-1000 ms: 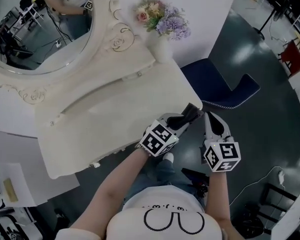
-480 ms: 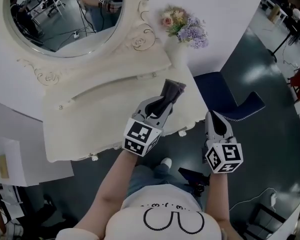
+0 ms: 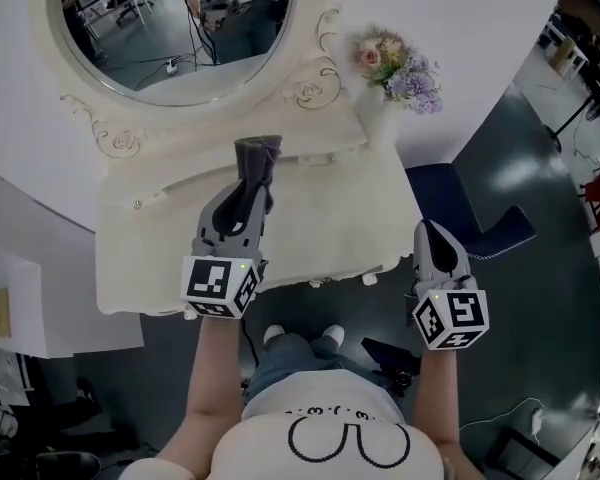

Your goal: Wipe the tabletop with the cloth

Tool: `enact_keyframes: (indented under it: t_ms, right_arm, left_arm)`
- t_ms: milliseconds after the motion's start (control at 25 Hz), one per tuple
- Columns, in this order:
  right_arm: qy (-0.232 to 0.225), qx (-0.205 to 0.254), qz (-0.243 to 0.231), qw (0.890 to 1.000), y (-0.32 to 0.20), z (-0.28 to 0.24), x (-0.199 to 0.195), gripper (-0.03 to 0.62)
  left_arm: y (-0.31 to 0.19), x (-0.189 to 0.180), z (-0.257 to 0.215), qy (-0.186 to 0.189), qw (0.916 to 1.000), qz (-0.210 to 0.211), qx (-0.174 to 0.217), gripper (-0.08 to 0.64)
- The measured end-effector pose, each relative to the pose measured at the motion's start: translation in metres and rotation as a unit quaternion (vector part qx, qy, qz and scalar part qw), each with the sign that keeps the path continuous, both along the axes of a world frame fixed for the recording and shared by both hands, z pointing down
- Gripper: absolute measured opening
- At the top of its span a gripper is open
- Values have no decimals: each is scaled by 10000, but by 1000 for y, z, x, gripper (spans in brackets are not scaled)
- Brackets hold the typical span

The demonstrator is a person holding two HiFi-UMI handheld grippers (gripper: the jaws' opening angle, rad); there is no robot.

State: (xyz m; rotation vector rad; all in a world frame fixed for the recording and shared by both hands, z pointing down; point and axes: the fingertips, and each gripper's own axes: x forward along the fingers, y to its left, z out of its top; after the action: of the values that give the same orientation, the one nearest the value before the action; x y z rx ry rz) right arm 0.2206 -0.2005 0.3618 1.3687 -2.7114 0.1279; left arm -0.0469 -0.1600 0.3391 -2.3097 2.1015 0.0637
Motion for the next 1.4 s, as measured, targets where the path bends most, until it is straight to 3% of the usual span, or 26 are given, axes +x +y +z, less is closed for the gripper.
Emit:
enact_keyframes:
  t_ms: [160,400,800,1400]
  right_arm:
    - [-78,155,-105,9998,5,-16,-23,-3]
    - [-57,419,-421,9982,11,-41,-75,-5]
    - [92,1066,-904,9901,32,-74,-167,-5]
    - [138,1468,-1341,9799,53,-103,-235,-5]
  left_arm:
    - [25,-50,-17,-128,9980,-581,234,77]
    - [55,-103,-41,-289,9934,-1022,440,77]
    - [92,-161,-65,-510,9893,-1188,669,77]
    - [124,-198,-90,-619,9833,-1401,978,77]
